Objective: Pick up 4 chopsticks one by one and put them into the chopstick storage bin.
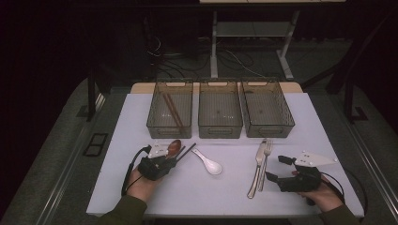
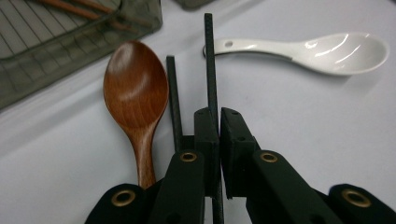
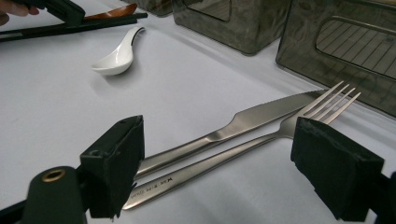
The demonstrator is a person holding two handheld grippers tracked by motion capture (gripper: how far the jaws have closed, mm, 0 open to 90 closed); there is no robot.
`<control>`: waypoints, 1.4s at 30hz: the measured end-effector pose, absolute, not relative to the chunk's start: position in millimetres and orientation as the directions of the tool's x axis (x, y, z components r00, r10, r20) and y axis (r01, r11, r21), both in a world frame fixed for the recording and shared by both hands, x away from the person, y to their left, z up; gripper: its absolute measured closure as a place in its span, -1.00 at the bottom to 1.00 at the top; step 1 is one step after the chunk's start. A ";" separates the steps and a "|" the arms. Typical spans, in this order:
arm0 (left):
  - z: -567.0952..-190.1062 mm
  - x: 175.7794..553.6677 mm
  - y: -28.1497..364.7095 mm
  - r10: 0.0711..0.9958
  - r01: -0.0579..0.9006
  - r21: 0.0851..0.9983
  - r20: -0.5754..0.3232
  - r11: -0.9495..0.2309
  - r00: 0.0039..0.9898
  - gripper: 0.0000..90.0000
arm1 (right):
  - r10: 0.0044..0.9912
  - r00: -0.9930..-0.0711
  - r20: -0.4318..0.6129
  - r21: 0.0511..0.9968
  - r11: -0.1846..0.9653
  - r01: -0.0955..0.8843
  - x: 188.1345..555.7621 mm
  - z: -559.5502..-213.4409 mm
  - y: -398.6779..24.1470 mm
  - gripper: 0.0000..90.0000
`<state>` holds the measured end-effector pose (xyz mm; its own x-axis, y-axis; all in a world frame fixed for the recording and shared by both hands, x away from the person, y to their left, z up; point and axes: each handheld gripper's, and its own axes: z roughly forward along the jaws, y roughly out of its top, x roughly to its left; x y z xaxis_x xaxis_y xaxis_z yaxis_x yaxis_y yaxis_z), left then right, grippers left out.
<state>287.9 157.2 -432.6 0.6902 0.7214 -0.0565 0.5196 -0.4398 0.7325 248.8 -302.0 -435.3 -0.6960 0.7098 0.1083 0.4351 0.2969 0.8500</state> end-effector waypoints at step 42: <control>-380.0 313.0 173.8 0.665 0.471 0.795 -0.118 -0.382 0.737 0.91 | 0.704 -0.701 0.118 0.843 0.302 0.445 251.5 -438.5 -298.3 -0.61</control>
